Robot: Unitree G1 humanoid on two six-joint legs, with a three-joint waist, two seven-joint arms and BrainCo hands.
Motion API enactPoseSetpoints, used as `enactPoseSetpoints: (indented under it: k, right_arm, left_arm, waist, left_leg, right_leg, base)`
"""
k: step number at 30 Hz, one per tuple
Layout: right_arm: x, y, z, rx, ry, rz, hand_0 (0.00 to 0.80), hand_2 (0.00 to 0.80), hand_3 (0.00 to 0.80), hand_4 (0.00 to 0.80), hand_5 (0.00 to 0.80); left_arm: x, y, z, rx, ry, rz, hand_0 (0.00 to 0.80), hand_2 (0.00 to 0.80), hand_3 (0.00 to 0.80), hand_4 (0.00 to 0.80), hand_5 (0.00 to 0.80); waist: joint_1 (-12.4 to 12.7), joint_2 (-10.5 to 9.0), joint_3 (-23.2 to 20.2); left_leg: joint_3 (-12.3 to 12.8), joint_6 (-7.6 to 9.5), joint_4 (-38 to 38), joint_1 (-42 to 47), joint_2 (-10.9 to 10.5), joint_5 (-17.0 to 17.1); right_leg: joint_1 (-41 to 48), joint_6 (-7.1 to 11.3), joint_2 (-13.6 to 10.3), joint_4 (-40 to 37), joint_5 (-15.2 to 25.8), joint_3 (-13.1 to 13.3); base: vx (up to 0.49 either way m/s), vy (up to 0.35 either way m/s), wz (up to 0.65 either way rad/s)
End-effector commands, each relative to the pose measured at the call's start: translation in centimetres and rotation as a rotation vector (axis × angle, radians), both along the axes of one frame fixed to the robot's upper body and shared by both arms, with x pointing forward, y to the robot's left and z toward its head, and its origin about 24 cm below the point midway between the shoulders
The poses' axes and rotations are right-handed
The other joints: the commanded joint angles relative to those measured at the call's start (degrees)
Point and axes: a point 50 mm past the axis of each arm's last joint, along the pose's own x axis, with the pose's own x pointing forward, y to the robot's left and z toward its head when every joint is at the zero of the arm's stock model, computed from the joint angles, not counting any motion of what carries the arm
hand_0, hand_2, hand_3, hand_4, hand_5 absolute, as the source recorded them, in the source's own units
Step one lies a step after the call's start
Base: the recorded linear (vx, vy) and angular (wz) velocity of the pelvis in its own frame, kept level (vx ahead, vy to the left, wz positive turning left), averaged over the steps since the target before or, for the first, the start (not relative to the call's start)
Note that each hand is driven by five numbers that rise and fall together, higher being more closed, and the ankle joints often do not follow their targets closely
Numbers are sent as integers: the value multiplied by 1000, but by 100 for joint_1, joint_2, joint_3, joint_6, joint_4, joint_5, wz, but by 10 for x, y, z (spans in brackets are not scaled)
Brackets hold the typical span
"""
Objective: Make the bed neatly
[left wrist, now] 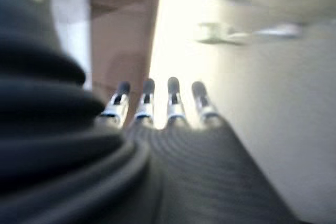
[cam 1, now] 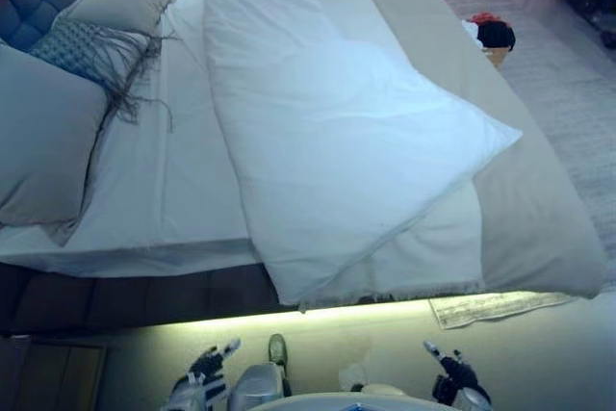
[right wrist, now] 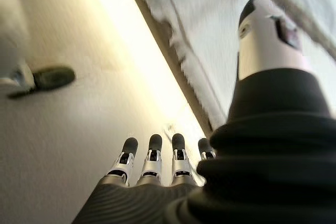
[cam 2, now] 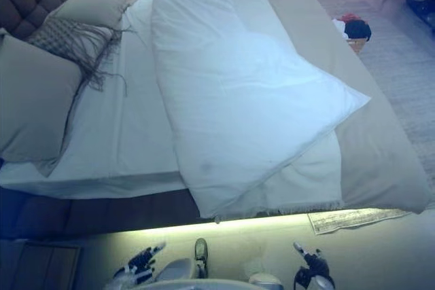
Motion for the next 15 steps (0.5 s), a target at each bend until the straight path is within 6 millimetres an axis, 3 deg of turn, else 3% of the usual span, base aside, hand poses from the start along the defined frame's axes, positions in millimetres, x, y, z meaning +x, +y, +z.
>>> enactPoseSetpoints:
  k: [1, 3, 6, 9, 11, 15]
  right_arm:
    - [27, -12, 13, -47, -130, -16, 0, 0, 0, 0, 0]
    - [31, -14, 15, -28, -165, -46, 0, 0, 0, 0, 0]
    - [39, -18, 19, -6, -224, -75, 0, 0, 0, 0, 0]
    - [55, -23, 26, 26, -274, -123, 0, 0, 0, 0, 0]
    - [65, -28, 32, 0, -302, -133, 0, 0, 0, 0, 0]
    - [80, -34, 40, -3, -339, -181, 0, 0, 0, 0, 0]
  left_arm:
    - [-4, 2, -1, 25, 33, -98, 0, 0, 0, 0, 0]
    - [-3, 4, 0, 28, 34, -111, 0, 0, 0, 0, 0]
    - [-5, 9, 1, 29, 33, -102, 0, 0, 0, 0, 0]
    - [-1, 14, 3, 39, 17, -114, 0, 0, 0, 0, 0]
    - [1, 15, 4, 39, 7, -110, 0, 0, 0, 0, 0]
    - [0, 7, 2, 21, 8, -101, 0, 0, 0, 0, 0]
  waist:
    - [-68, 99, -276]
    - [-150, 168, -205]
    - [-237, 205, -87]
    - [-327, 101, 64]
    - [-332, 92, 91]
    - [-195, -23, 62]
  left_leg:
    - [-322, 165, 599, -606, -177, -289]
    - [-334, 184, 665, -409, -169, -424]
    - [-326, 115, 613, -111, -120, -524]
    - [-412, 71, 561, 41, -117, -849]
    - [-349, 43, 534, 26, -20, -851]
    - [-247, -160, 728, -186, 234, -687]
  right_leg:
    - [-564, 22, -85, 1660, 860, 170]
    - [-1088, -23, -105, 1783, 937, 33]
    - [-1419, -59, -170, 1030, 901, -118]
    - [-1946, 112, -326, 93, 1448, 141]
    - [-1860, 141, -250, -115, 1408, 224]
    - [-1450, 79, -139, -387, 1269, -29]
  base:
    - [148, 105, 19]
    - [184, 40, 22]
    - [161, -114, 10]
    - [44, -233, 6]
    - [6, -228, 27]
    - [52, -237, 44]
